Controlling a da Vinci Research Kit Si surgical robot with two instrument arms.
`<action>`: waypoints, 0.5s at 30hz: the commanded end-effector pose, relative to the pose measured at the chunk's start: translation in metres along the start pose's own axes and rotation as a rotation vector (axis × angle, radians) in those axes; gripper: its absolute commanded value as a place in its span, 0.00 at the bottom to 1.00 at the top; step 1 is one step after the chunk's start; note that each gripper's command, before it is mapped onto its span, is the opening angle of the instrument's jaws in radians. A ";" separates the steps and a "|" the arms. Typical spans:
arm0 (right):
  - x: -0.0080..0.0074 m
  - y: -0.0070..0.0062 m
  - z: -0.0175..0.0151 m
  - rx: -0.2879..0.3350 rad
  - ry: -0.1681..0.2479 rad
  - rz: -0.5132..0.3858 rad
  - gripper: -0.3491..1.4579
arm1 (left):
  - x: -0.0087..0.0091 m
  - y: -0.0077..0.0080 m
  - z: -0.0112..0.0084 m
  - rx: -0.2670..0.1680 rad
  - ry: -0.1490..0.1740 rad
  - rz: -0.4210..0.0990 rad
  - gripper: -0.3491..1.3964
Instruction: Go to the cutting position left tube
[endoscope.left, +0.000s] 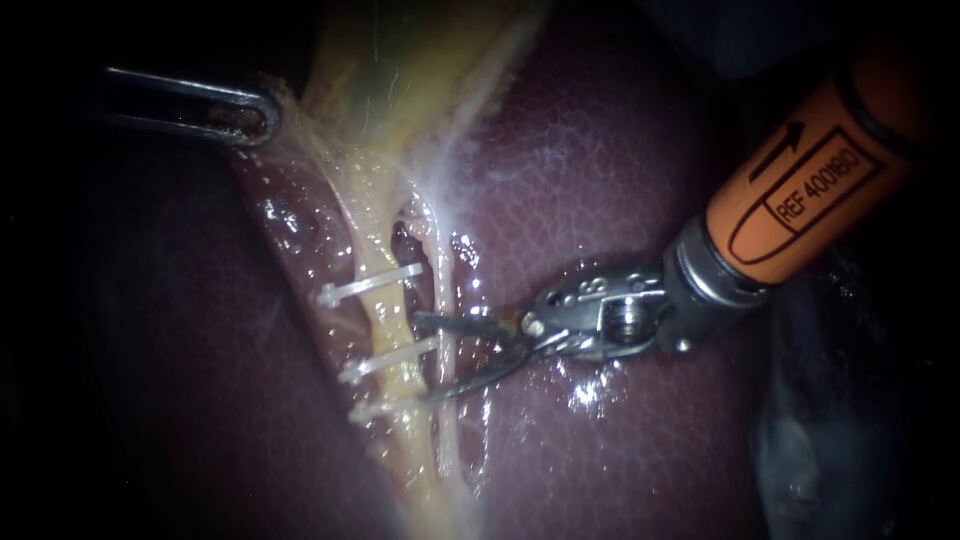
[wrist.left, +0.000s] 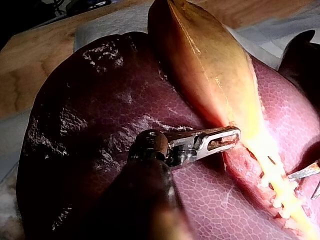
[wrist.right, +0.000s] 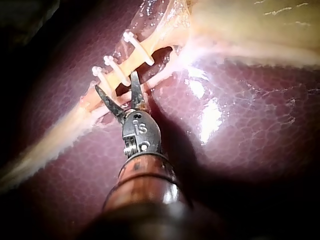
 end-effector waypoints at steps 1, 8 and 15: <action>-0.0002 0.0002 0.0001 -0.002 0.000 0.006 0.86 | 0.0000 0.0000 0.0000 0.000 0.000 0.000 0.00; -0.0022 0.0022 0.0012 -0.003 -0.002 0.039 0.87 | 0.0000 0.0000 0.0000 0.000 0.000 0.000 0.00; -0.0038 0.0044 0.0025 0.018 -0.007 0.072 0.89 | 0.0000 0.0000 0.0000 0.000 0.000 0.000 0.00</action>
